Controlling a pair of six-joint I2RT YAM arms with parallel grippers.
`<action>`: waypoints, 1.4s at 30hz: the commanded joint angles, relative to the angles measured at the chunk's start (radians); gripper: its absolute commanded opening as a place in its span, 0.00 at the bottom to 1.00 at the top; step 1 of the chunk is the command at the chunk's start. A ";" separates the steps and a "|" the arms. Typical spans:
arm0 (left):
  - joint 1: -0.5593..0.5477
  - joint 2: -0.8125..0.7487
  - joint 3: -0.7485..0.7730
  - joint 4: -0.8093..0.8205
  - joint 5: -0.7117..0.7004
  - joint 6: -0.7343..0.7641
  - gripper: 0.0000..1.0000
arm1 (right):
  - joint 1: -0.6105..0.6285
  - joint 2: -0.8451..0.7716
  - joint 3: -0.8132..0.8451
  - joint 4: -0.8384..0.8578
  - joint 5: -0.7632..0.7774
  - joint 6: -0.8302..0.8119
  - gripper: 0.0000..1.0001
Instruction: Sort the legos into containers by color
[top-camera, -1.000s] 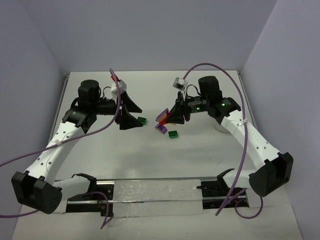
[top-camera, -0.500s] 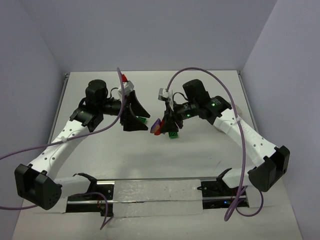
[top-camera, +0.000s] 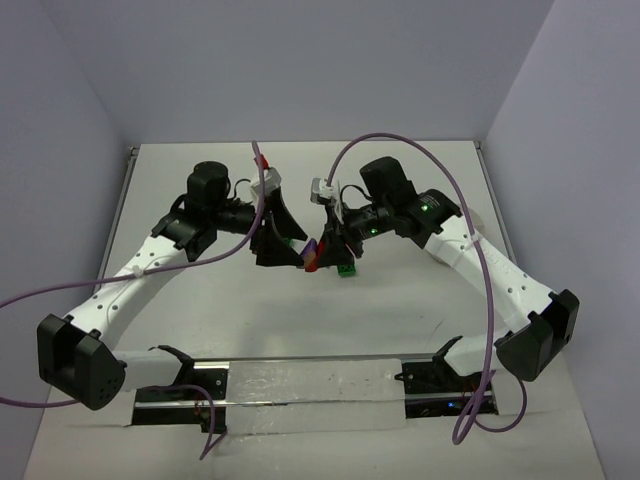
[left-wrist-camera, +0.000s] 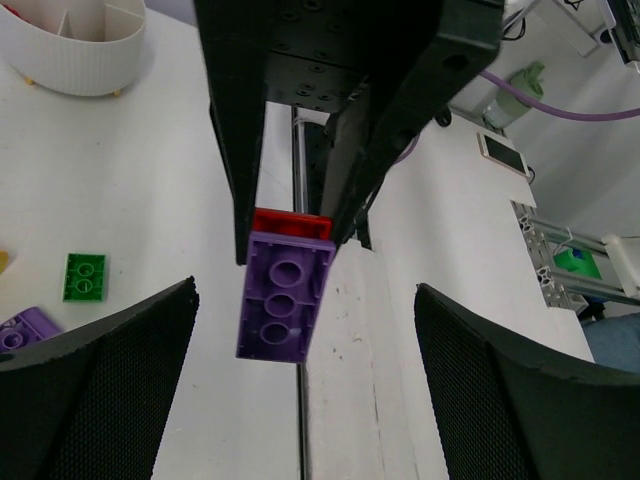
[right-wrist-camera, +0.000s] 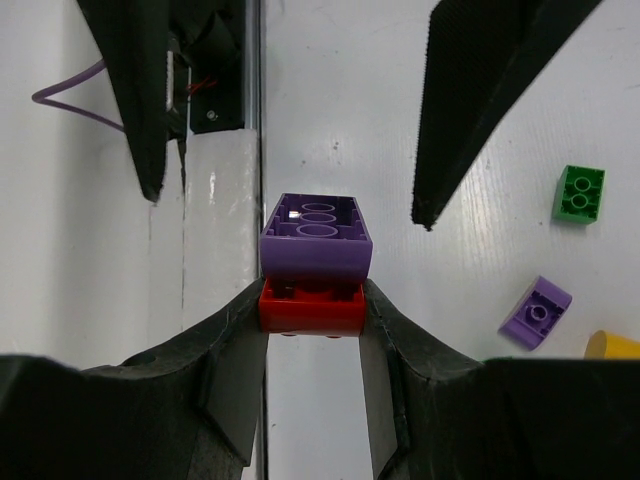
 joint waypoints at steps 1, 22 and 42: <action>-0.009 0.008 0.055 -0.009 -0.021 0.041 0.94 | 0.023 0.006 0.053 -0.021 -0.025 -0.018 0.00; -0.066 0.022 0.068 -0.135 -0.036 0.198 0.73 | 0.029 0.022 0.051 -0.008 -0.070 0.034 0.00; 0.014 -0.003 0.044 -0.149 -0.021 0.195 0.00 | -0.015 -0.020 -0.018 -0.042 -0.041 -0.012 0.00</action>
